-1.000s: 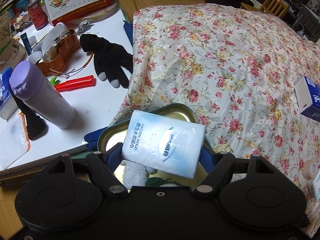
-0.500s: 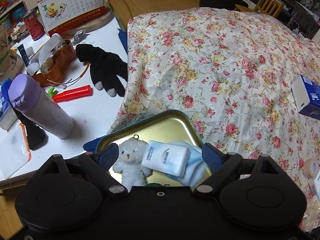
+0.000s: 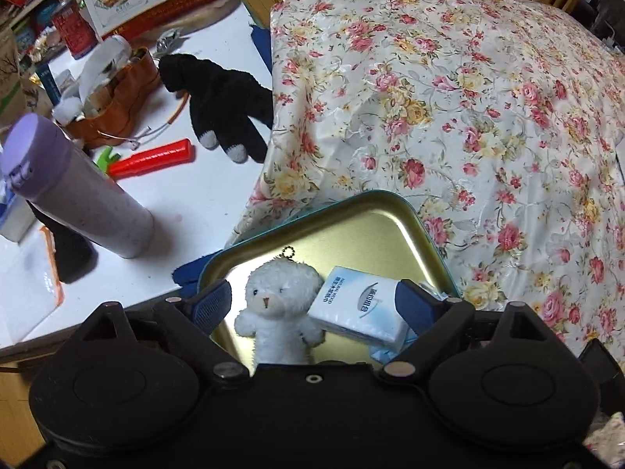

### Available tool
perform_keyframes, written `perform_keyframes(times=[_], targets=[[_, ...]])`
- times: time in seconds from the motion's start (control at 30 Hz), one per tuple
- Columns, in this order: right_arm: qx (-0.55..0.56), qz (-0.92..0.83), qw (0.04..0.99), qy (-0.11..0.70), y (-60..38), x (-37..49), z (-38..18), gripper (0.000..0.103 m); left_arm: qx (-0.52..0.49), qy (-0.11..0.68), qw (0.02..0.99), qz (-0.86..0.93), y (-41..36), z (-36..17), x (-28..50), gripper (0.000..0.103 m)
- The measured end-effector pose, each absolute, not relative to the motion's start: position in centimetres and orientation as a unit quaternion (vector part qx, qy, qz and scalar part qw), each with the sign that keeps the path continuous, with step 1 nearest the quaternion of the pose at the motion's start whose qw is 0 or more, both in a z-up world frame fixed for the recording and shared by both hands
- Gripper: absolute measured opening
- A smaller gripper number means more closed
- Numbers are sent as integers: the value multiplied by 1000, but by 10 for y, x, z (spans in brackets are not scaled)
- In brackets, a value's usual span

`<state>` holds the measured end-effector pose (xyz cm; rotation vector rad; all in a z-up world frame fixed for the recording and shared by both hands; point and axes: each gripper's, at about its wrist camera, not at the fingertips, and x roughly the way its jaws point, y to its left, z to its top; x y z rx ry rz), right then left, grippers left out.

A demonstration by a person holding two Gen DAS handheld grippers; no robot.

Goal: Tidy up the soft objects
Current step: 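Carry the tissue pack and pouch bag to the gold tray and release both, then move the left tool to the tape roll while the right tool reaches the second tissue pack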

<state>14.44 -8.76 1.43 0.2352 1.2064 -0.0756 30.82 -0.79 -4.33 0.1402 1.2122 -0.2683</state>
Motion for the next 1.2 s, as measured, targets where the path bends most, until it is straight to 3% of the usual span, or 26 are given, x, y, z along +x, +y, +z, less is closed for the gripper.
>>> perform_keyframes(times=[0.77, 1.2], targets=[[115, -61, 813, 567, -98, 135, 20, 42, 77, 588, 796, -120, -13, -56, 310, 88], [151, -138, 826, 525, -163, 106, 55, 47, 101, 588, 794, -117, -21, -64, 306, 88]])
